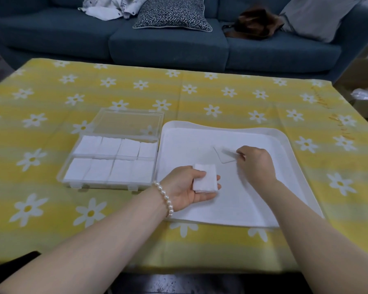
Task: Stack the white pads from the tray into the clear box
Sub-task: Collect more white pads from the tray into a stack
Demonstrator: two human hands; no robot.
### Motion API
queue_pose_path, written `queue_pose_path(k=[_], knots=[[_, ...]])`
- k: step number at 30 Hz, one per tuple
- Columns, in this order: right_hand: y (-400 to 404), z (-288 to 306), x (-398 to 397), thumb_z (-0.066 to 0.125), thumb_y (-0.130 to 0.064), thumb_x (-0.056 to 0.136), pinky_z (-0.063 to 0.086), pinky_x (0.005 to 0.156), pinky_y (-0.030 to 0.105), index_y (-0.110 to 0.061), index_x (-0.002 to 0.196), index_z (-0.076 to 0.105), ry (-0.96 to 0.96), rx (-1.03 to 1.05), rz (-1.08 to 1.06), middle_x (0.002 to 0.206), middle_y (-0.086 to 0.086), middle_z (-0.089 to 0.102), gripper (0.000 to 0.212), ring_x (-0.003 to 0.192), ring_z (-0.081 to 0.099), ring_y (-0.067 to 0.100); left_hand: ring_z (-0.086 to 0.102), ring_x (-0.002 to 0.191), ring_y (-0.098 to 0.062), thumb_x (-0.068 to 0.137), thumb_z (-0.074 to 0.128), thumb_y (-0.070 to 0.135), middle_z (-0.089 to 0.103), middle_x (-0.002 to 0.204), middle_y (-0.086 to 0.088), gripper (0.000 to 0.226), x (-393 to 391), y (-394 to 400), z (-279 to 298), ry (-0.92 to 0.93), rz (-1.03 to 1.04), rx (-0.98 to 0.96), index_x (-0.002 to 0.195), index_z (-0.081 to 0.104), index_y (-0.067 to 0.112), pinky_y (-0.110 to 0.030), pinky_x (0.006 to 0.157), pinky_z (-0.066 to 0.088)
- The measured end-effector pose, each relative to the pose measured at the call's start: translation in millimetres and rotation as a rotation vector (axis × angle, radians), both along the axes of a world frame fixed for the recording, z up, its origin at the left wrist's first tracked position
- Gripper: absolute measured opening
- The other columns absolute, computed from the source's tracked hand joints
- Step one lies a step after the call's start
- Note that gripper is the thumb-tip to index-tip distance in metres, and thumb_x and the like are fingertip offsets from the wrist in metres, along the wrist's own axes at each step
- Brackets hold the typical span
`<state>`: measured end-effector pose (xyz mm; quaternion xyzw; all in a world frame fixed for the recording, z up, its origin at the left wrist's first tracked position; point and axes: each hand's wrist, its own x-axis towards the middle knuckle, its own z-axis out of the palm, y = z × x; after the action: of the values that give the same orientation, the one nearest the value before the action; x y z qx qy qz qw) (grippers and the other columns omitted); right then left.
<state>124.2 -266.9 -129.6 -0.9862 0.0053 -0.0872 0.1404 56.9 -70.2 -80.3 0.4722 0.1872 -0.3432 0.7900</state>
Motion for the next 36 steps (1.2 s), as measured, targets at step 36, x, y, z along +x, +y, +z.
queue_pose_path(k=[36], knots=[[42.3,72.7,-88.5,0.075,-0.024,0.075,0.038,0.068,0.014,-0.02,0.093,0.069,-0.192,0.514,0.132,0.089,-0.004,0.055,0.019,0.083,0.052,0.013,0.068,0.094,-0.027,0.104,0.029,0.024,0.065,0.118,-0.018,0.039,-6.4,-8.0,16.7,-0.116,0.181,-0.256,0.129,0.049,0.002,-0.039,0.08,0.057]])
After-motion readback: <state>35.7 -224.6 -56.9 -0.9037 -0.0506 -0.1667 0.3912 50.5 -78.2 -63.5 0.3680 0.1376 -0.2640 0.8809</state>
